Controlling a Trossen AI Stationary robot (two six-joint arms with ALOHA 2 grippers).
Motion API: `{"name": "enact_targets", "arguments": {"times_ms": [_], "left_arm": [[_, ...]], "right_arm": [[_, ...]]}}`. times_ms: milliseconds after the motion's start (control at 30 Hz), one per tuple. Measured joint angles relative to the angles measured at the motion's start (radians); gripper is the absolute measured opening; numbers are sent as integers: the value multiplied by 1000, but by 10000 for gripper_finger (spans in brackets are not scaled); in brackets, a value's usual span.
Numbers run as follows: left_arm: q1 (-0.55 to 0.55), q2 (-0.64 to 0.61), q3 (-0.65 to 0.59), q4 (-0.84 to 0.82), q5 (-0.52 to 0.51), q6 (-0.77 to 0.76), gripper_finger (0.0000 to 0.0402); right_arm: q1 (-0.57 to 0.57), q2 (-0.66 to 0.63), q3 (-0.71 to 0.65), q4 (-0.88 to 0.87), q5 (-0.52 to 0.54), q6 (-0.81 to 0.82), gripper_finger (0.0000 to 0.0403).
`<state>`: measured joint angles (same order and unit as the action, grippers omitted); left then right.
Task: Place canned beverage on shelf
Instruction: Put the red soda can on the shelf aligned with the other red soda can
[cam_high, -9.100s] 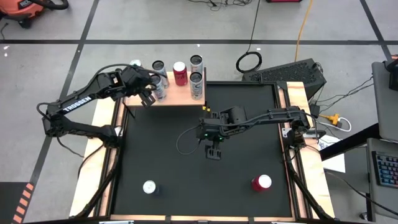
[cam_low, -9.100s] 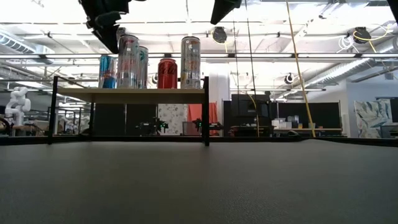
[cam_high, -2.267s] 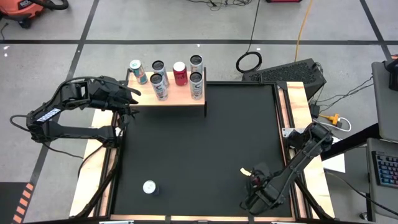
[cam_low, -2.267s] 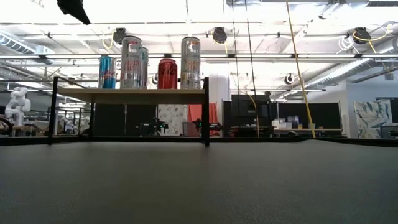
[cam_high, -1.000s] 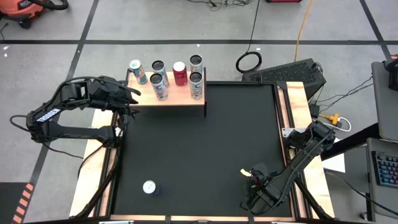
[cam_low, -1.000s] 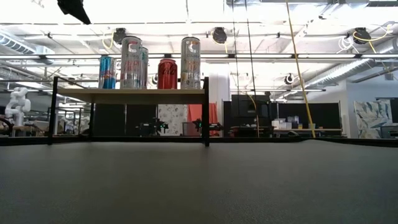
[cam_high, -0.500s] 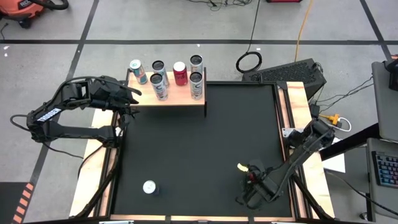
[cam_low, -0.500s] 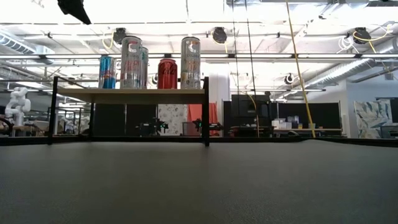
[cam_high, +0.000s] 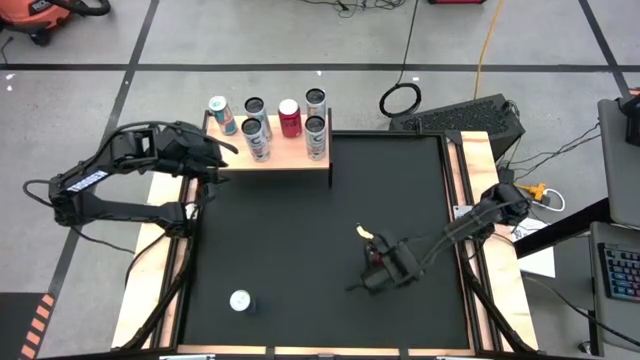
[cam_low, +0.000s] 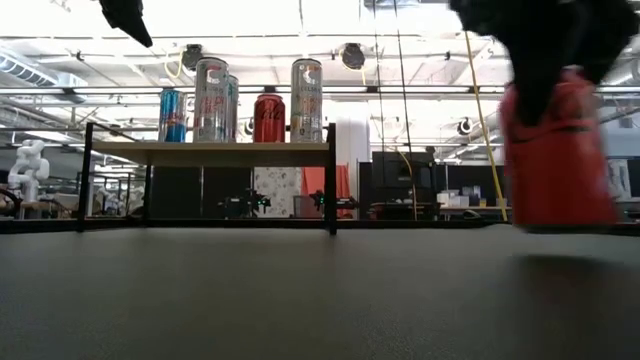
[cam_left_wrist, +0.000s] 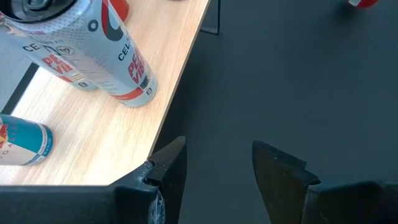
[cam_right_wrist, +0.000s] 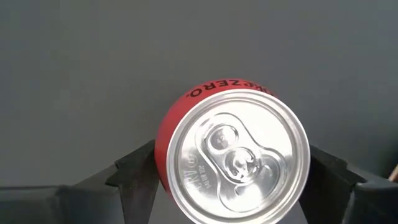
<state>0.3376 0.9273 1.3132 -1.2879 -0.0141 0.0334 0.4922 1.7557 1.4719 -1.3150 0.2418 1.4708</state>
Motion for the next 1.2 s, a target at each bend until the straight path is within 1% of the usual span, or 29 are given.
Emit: {"name": "enact_targets", "arguments": {"times_ms": [167,267,367,533,600,733,867,1033,1200], "left_arm": [[0,31,0,0,-16,2,180],[0,36,0,0,-17,6,180],[0,34,0,0,-17,6,180],[0,32,0,-4,-17,6,180],[0,32,0,-4,-17,6,180],[0,32,0,-4,-17,5,180],[0,32,0,-4,-17,3,180],[0,32,0,-5,-17,3,180],[0,32,0,-5,-28,3,180]], "right_arm": [[-114,-1,27,73,28,-227,283],[-174,-1,71,99,47,-348,283],[-228,-1,141,125,57,-458,283],[-302,-1,284,155,128,-633,283],[-331,-2,341,187,158,-704,283],[-382,-2,436,264,182,-848,283],[-432,-3,488,354,179,-956,283],[-492,23,536,399,173,-1049,283],[-539,88,638,418,103,-1122,283]]}}
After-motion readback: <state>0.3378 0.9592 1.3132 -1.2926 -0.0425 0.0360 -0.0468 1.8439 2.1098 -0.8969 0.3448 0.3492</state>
